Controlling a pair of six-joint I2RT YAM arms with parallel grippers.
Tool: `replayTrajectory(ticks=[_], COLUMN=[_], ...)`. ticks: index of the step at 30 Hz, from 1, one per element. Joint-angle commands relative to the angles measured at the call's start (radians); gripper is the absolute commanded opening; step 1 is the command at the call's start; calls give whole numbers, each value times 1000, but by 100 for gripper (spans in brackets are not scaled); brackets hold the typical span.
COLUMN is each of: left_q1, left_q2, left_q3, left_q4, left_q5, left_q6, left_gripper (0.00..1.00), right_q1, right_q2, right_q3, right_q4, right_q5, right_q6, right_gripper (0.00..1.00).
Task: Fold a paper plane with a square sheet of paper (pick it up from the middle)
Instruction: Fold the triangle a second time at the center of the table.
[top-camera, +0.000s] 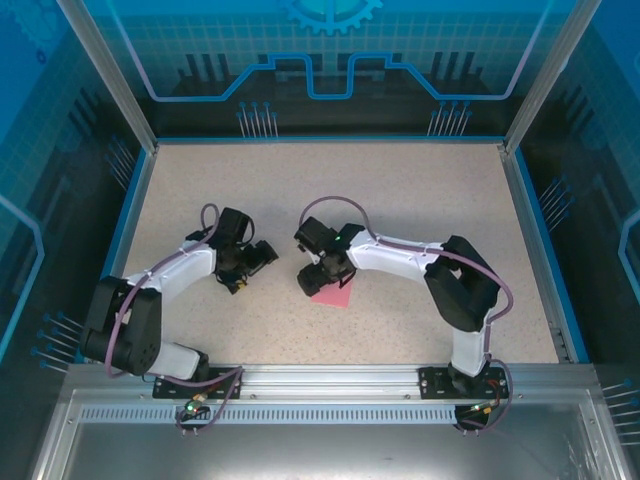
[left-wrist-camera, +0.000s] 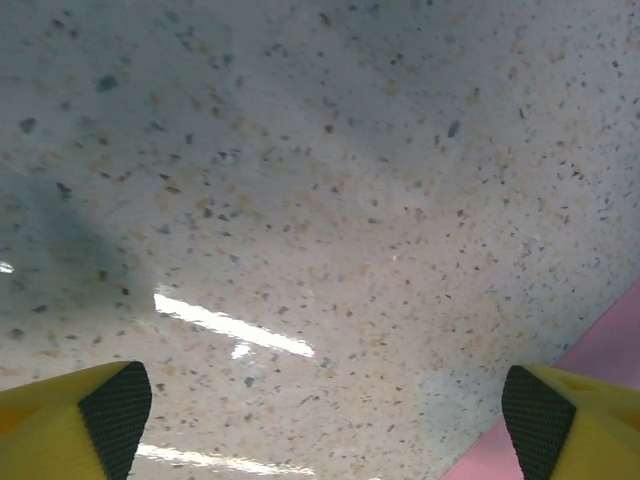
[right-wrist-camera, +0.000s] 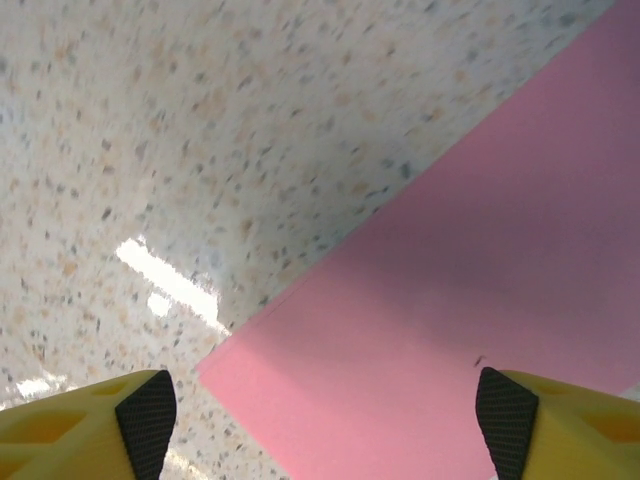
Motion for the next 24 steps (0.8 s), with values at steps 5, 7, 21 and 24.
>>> replayTrajectory(ticks=[5, 7, 21, 24], left_q1=[9, 8, 8, 8], left_q2=[-22, -20, -13, -11], left_q3=[-17, -19, -23, -25], left_q4=[18, 19, 24, 26], left_q5=[5, 5, 20, 23], left_q6=[22, 23, 21, 20], left_gripper=[98, 98, 99, 99], right_q1=[25, 23, -3, -11], right_q2=[82, 92, 172, 172], right_q3=[30, 30, 28, 21], right_q4=[-80, -85, -111, -106], right_q5=[-58, -56, -1, -8], right_q6=[-19, -17, 23, 21], right_gripper=[86, 86, 79, 75])
